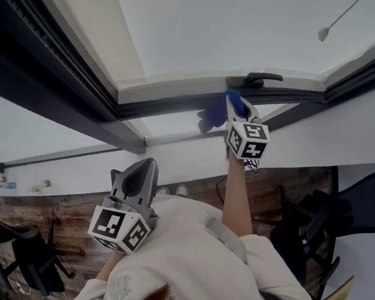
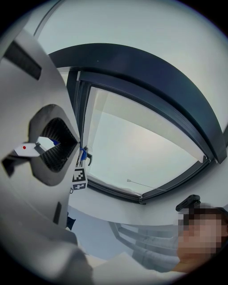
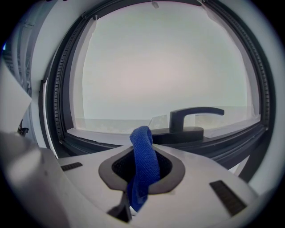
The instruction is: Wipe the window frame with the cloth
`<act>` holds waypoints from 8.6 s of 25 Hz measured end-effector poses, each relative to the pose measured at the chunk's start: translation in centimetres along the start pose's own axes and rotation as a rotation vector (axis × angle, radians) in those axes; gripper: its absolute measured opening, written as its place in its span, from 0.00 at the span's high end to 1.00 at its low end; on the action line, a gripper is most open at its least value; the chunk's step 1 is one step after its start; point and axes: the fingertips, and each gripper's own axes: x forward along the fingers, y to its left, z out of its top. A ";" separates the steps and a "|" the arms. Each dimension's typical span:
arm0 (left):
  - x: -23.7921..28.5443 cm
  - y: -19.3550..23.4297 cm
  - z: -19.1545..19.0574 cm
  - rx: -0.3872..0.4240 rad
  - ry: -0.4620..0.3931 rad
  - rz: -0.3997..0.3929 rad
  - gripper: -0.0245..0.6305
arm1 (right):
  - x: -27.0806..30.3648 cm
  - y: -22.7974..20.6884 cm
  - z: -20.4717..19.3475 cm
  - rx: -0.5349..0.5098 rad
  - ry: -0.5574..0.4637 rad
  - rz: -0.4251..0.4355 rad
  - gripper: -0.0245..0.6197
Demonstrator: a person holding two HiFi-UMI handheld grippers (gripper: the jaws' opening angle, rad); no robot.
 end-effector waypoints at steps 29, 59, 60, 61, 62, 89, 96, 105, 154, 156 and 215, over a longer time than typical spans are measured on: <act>-0.2 -0.7 0.1 -0.004 -0.006 -0.023 0.95 | -0.4 -3.7 -0.1 0.074 0.035 -0.051 0.89; -10.5 6.6 1.1 0.007 -0.028 -0.020 0.96 | 4.0 31.2 -0.5 -0.117 0.118 0.460 0.89; -10.8 6.9 1.2 0.007 -0.031 -0.016 0.96 | 4.2 31.6 -0.9 -0.129 0.128 0.458 0.89; -11.1 7.2 1.2 0.007 -0.033 -0.011 0.95 | 4.4 31.8 -1.3 -0.136 0.135 0.452 0.89; -11.4 7.5 1.3 0.007 -0.035 -0.005 0.96 | 4.5 31.8 -1.6 -0.137 0.137 0.444 0.89; -13.2 8.0 1.1 0.026 -0.023 -0.049 0.96 | 5.2 30.7 -1.6 -0.225 0.151 0.354 0.89; -13.9 8.3 1.0 0.022 -0.033 -0.028 0.95 | 5.0 29.9 -1.7 -0.206 0.141 0.340 0.89; -12.3 5.6 0.0 0.006 -0.016 -0.031 0.96 | 4.8 28.4 -1.7 -0.212 0.138 0.374 0.89; -7.5 6.1 0.4 -0.062 -0.026 0.084 0.96 | 4.3 27.5 -1.3 -0.285 0.128 0.427 0.89; -7.0 5.4 0.5 -0.053 -0.027 0.064 0.95 | 4.2 27.1 -1.2 -0.264 0.109 0.420 0.89; -3.1 1.6 0.2 0.012 -0.006 -0.063 0.96 | 2.5 17.4 -1.2 -0.181 0.068 0.294 0.89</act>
